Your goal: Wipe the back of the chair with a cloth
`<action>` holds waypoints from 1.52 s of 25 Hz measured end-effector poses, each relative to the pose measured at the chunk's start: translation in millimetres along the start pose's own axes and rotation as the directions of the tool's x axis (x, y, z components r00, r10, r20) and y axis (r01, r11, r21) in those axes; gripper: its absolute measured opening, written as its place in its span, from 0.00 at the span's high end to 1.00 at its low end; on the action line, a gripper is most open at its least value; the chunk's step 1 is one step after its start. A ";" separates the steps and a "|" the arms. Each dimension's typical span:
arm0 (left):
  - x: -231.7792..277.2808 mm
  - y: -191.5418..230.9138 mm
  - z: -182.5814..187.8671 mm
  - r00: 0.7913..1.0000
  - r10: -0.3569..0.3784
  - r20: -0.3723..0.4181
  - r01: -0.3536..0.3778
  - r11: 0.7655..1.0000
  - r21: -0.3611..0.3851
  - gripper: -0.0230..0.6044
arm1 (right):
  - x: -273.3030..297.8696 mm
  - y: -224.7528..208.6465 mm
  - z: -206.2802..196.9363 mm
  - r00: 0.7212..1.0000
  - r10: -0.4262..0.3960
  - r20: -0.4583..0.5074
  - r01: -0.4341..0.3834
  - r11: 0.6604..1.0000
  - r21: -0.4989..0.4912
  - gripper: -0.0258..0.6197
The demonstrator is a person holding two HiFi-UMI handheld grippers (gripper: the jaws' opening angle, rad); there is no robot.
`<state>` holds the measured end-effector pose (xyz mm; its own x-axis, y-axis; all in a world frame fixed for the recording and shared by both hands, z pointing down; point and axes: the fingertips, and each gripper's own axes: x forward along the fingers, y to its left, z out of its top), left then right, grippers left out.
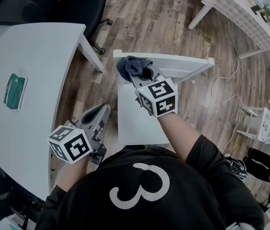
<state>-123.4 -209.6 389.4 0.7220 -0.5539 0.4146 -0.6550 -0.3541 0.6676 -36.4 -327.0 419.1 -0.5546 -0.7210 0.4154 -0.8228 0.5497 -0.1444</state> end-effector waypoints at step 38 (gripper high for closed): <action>64.6 -39.0 -28.1 0.979 -0.148 -0.142 0.154 0.988 0.033 0.94 | -139.2 -176.6 -46.3 0.923 -0.380 -0.064 0.385 0.913 0.133 0.88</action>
<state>-45.0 -210.4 407.5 0.8351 -0.3828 0.3950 -0.5431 -0.4600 0.7025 191.9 -304.3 428.3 -0.1913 -0.8472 0.4956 -0.9815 0.1682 -0.0913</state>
